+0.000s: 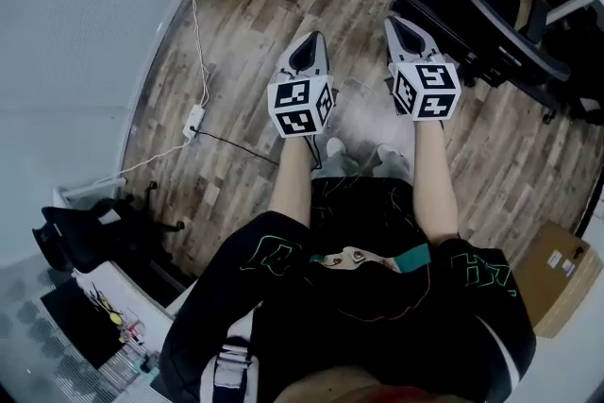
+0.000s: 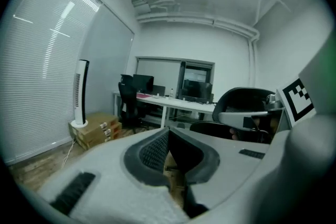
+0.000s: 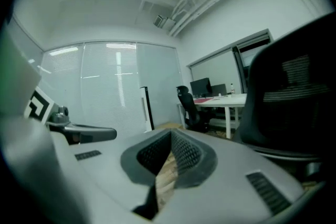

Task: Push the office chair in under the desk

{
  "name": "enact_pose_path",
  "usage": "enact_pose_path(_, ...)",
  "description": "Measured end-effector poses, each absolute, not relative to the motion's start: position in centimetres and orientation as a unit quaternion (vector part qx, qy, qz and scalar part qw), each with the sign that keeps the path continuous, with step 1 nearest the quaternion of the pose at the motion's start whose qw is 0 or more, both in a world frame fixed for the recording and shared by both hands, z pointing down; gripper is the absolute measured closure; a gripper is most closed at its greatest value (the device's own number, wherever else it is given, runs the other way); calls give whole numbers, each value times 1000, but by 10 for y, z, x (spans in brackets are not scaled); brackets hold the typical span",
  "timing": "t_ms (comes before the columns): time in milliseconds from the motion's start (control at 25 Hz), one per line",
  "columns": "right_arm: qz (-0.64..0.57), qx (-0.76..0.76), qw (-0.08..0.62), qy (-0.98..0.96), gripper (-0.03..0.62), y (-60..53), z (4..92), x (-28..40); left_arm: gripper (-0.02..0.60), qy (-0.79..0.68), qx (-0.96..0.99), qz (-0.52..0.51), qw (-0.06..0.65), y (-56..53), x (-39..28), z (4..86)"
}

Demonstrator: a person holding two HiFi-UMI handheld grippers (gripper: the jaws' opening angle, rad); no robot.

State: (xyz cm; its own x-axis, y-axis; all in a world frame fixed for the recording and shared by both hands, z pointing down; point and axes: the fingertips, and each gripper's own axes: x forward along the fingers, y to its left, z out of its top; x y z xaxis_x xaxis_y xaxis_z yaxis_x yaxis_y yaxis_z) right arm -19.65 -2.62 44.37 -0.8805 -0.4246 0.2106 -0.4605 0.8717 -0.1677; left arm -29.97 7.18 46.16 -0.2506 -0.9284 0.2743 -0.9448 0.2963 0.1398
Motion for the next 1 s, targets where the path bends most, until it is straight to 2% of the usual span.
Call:
enact_pose_path(200,110,318,78,-939,589,-40,445,-143,574,-731,665,44,147,32,-266,460)
enact_pose_path(640,106,520,76,-844,589,-63,444,68,572,-576,807,64,109,-49,-83,455)
enact_pose_path(800,77,544,101,-829,589,-77,436,114,572,-568,815,92,64,-70,-56,444)
enact_pose_path(1000,23,523,156,-838,589,-100,430,138,572,-581,798,162,1,-96,-46,446)
